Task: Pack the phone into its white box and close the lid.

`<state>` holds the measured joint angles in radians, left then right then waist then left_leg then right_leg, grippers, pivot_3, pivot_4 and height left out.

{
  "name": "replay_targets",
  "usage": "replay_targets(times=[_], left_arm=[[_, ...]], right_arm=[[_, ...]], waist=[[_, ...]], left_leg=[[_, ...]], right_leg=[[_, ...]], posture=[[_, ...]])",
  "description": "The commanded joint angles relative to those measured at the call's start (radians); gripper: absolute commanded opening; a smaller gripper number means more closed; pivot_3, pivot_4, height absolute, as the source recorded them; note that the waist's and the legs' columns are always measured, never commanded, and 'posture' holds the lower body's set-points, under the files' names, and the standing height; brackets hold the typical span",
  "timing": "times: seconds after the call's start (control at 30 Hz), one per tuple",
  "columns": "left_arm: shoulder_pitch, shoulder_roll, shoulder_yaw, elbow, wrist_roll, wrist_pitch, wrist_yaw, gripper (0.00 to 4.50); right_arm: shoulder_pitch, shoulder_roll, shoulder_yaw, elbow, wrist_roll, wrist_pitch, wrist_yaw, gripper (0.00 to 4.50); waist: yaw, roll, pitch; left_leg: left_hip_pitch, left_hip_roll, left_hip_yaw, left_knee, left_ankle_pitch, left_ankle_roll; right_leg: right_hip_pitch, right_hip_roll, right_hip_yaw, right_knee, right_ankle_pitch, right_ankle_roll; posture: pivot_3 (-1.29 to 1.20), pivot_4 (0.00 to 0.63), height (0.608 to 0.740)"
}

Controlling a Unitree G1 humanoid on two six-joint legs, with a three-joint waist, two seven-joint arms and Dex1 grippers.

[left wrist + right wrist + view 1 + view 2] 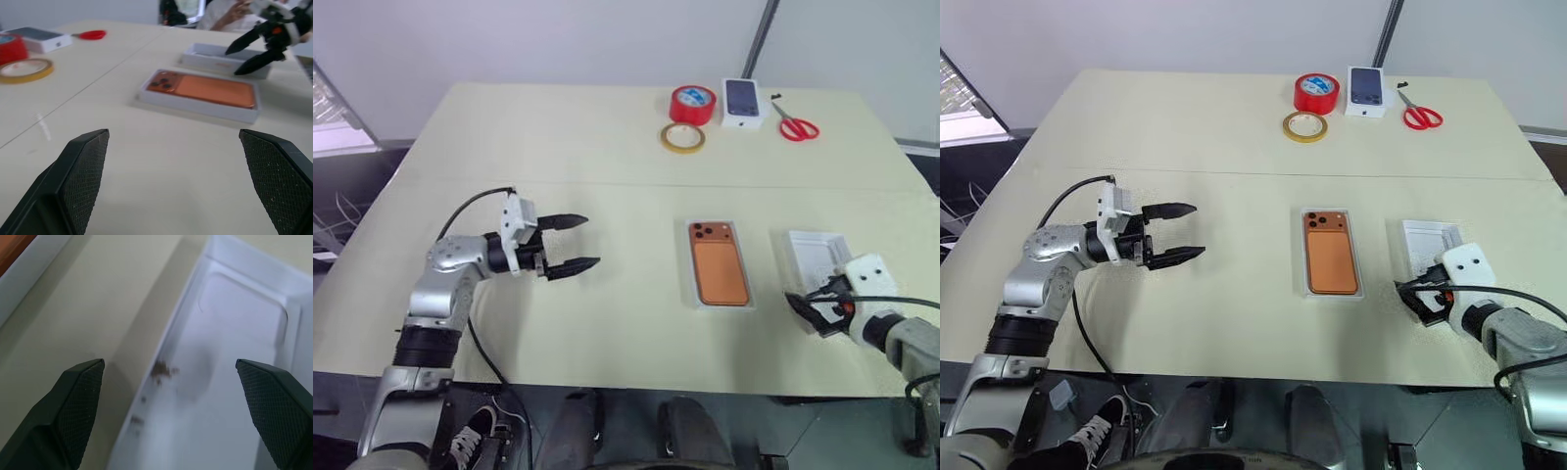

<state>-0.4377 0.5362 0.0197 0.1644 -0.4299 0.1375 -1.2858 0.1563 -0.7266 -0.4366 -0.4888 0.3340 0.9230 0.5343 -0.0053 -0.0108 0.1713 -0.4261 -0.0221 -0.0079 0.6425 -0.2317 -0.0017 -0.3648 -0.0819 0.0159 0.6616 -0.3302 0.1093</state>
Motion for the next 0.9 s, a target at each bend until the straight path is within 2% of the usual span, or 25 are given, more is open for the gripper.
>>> replay_targets(times=[0.03,0.27,0.47,0.6,0.73,0.77,0.8,0.9], left_arm=[[0.004,0.013,0.007,-0.018,-0.024,-0.04,-0.05,4.47],[0.026,0.029,-0.014,-0.03,-0.022,-0.054,-0.126,4.47],[0.041,0.013,-0.025,-0.051,-0.015,-0.061,-0.107,4.47],[0.06,-0.005,-0.033,-0.08,-0.018,-0.053,-0.072,4.47],[0.079,-0.01,-0.034,-0.101,-0.019,-0.045,-0.049,4.47],[0.085,-0.012,-0.036,-0.107,-0.018,-0.045,-0.044,4.5],[0.089,-0.012,-0.037,-0.111,-0.018,-0.045,-0.04,4.5],[0.107,-0.017,-0.042,-0.129,-0.023,-0.035,-0.027,4.5]], right_arm=[[-0.048,-0.047,-0.033,-0.093,0.086,0.199,0.009,4.49],[-0.254,-0.045,-0.017,-0.053,0.195,0.516,-0.012,4.49],[-0.391,-0.097,0.062,0.046,0.193,0.603,-0.021,4.49],[-0.382,-0.164,0.13,0.11,0.177,0.558,-0.002,4.49],[-0.416,-0.166,0.137,0.122,0.204,0.603,0.004,4.49],[-0.424,-0.16,0.13,0.123,0.214,0.633,0.008,3.99],[-0.43,-0.156,0.125,0.125,0.222,0.655,0.01,3.73],[-0.43,-0.164,0.149,0.125,0.208,0.649,-0.003,2.26]], waist=[[-0.004,0.0,0.0],[-0.007,0.0,0.0],[-0.004,0.0,0.0],[-0.006,0.0,0.0],[-0.011,0.0,0.0],[-0.01,0.0,0.0],[-0.009,0.0,0.0],[-0.008,0.0,0.0]], left_leg=[[0.0,0.0,0.0,0.0,0.0,0.0],[-0.001,0.0,0.0,-0.001,0.0,0.001],[-0.003,0.0,0.0,-0.001,0.0,0.001],[-0.003,0.0,0.0,-0.001,-0.001,0.001],[-0.003,0.0,0.0,-0.001,-0.001,0.001],[-0.003,0.0,0.0,-0.001,-0.001,0.001],[-0.003,0.0,0.0,-0.001,-0.001,0.001],[-0.003,0.0,0.0,-0.001,-0.001,0.001]], right_leg=[[-0.001,0.0,0.0,0.0,0.0,0.0],[-0.002,0.0,0.0,0.0,0.0,0.0],[-0.003,-0.001,0.0,-0.001,0.0,0.0],[-0.003,-0.001,0.0,-0.001,0.0,0.0],[-0.004,-0.001,0.0,0.0,0.0,0.0],[-0.004,-0.001,0.0,0.0,0.0,0.0],[-0.004,-0.001,0.0,0.0,0.0,0.0],[-0.004,-0.001,0.0,0.0,0.0,0.0]], posture=[[0.0,0.15,0.74],[0.0,0.15,0.74],[0.0,0.15,0.74],[0.0,0.15,0.74],[0.0,0.15,0.74],[0.0,0.15,0.74],[0.0,0.15,0.74],[0.0,0.15,0.74]])
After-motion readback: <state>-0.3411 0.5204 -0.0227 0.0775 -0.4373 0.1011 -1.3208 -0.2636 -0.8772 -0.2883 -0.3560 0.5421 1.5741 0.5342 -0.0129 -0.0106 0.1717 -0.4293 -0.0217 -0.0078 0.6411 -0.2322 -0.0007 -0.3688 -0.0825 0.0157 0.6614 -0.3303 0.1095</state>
